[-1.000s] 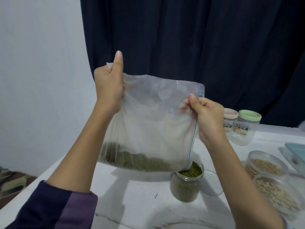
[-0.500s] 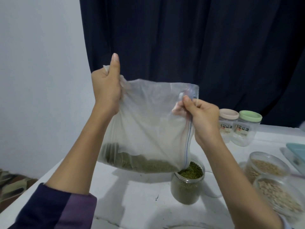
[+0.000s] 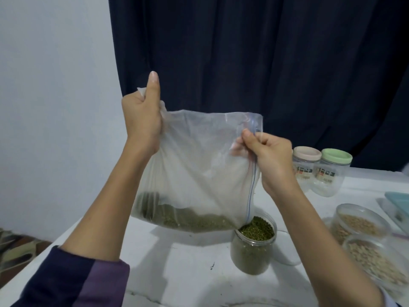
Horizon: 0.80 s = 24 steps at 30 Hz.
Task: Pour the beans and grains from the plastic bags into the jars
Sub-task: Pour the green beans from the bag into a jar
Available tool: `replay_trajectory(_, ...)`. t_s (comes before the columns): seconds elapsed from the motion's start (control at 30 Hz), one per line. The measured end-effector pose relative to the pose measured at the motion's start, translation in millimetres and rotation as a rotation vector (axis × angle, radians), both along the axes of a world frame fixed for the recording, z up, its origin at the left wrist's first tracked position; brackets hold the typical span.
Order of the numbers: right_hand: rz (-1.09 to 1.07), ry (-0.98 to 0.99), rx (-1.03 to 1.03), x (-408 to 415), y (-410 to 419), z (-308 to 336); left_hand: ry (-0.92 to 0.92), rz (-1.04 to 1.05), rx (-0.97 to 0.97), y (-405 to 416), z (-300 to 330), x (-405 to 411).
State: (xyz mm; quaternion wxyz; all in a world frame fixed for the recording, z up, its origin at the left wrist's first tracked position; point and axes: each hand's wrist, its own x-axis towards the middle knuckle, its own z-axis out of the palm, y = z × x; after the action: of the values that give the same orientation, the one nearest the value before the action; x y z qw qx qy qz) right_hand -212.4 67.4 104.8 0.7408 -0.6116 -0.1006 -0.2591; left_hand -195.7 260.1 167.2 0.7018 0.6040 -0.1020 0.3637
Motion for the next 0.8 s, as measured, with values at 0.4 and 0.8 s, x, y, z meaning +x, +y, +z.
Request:
replay_trajectory(0.4, -0.011, -0.012, 0.036, 3.8, -5.9, 1.2, 0.006, 0.039, 0.016, 4.2, -1.3, -0.8)
replay_trajectory(0.8, -0.037, -0.004, 0.068, 4.4, -3.5, -0.6, 0.003, 0.041, 0.024, 3.4, -3.4, 2.6)
